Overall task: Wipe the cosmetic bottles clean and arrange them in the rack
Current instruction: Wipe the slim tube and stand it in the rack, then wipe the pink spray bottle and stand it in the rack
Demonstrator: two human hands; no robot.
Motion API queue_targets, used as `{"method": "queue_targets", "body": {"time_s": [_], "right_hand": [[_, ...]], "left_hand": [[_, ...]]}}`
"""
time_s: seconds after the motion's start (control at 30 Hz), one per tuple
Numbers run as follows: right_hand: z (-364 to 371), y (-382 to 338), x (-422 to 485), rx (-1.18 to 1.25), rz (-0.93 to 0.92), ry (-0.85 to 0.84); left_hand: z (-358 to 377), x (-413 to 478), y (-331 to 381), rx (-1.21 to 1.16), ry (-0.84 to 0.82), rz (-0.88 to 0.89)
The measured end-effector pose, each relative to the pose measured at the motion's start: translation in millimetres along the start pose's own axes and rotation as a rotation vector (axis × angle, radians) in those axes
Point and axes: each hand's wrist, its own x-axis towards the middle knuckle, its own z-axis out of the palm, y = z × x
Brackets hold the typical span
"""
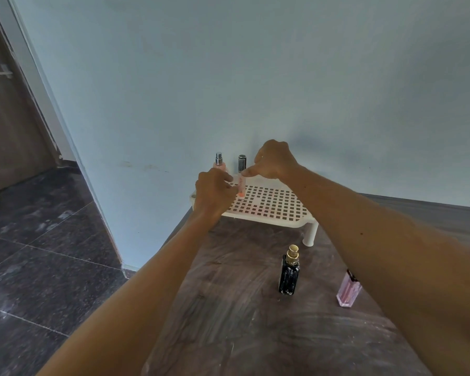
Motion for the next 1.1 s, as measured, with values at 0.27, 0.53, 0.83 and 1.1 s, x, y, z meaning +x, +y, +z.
{"method": "queue_targets", "body": {"time_s": [0.27, 0.53, 0.83, 1.1], "right_hand": [[-70, 9, -63, 0.539, 0.209, -0.173], [-133, 71, -200, 0.825, 0.114, 0.021], [-119, 146, -332, 0.819, 0.344, 0.482], [-90, 191, -384, 1.030, 0.488, 0.511]], "left_hand": [[-40, -54, 22, -0.062, -0.021, 0.106], [-58, -143, 102, -0.296, 0.035, 0.325], [-20, -211, 186, -0.264, -0.129, 0.585], [19, -227, 229, -0.013, -0.272, 0.533]]}}
